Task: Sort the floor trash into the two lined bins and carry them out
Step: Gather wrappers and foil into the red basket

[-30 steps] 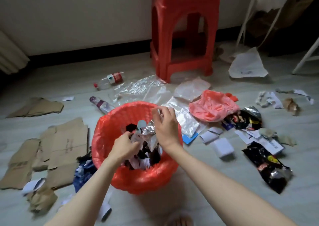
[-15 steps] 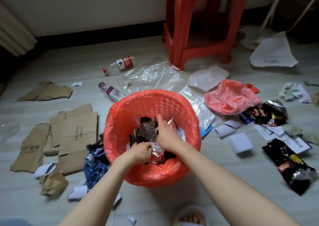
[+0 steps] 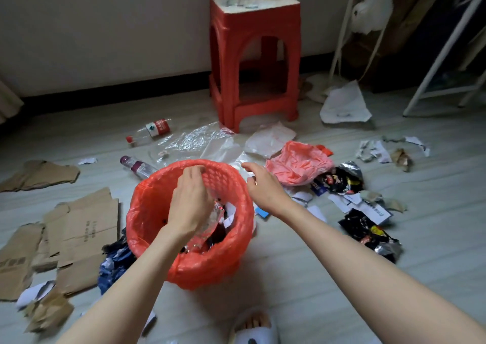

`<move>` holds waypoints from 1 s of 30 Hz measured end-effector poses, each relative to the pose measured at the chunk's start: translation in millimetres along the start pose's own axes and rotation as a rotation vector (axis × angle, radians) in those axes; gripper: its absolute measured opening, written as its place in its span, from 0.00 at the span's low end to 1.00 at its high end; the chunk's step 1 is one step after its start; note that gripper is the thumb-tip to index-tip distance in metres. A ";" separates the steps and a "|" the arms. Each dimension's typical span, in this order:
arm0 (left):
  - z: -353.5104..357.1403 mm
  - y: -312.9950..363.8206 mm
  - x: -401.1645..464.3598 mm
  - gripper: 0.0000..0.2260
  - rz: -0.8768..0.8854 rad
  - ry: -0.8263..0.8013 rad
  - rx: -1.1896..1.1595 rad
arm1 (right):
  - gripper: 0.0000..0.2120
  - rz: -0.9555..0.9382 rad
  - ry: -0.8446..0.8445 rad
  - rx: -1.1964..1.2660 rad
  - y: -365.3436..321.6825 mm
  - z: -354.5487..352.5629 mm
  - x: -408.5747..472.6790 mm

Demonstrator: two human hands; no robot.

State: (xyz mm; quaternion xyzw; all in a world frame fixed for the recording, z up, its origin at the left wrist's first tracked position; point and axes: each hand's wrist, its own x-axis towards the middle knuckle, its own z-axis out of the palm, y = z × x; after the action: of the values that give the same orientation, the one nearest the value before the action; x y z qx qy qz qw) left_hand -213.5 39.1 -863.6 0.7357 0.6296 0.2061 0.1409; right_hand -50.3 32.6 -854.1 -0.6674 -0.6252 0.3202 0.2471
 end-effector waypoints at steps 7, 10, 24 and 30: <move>31.7 112.0 15.7 0.17 0.275 -0.336 -0.063 | 0.21 0.119 0.046 -0.013 51.1 -77.8 -40.7; 65.5 171.7 23.4 0.15 0.404 -0.478 -0.012 | 0.21 0.213 0.115 -0.029 99.9 -113.1 -57.6; 279.5 203.7 49.1 0.20 0.389 -0.869 0.281 | 0.24 0.718 -0.031 -0.180 348.4 -116.1 -52.7; 333.5 158.6 56.8 0.28 0.255 -0.837 0.369 | 0.32 0.813 -0.078 -0.269 392.6 -86.5 -31.0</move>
State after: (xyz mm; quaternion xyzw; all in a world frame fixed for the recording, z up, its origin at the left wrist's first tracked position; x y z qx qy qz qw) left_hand 91.5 85.9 -1074.4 0.8397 0.4493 -0.2078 0.2232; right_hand 278.5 -29.8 -1079.0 -0.8732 -0.3565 0.3320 -0.0124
